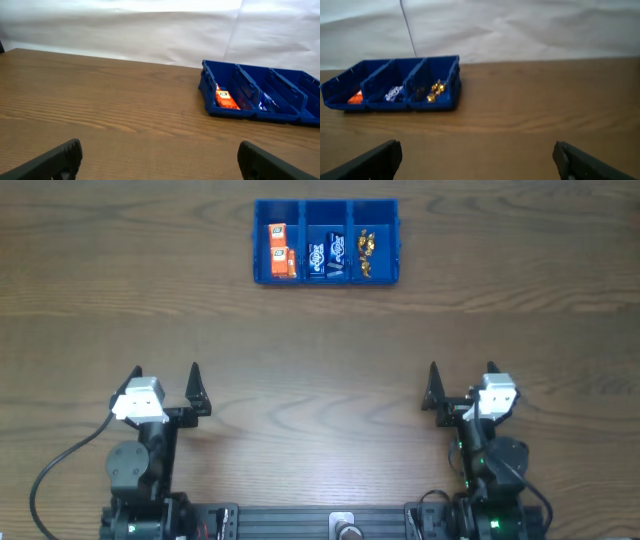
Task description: Sort Candies Into Trays
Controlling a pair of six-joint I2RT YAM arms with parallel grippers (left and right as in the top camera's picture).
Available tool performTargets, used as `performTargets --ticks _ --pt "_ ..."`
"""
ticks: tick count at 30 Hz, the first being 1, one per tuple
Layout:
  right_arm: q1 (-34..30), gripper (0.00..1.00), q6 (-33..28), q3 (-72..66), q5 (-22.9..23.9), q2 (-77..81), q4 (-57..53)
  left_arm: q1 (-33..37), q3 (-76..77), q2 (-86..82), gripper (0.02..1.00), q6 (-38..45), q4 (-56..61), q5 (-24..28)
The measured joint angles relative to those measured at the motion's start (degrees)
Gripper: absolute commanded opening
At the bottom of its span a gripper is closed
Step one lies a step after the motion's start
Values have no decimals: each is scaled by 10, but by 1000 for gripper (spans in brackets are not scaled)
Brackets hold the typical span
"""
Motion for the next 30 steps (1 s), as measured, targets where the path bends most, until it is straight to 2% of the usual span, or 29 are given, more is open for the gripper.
performTargets --ticks 8,30 --pt "0 998 -34 0 -3 -12 1 0 0 0 998 0 0 0" --pt "0 998 -35 0 -5 -12 0 0 0 0 998 0 0 0"
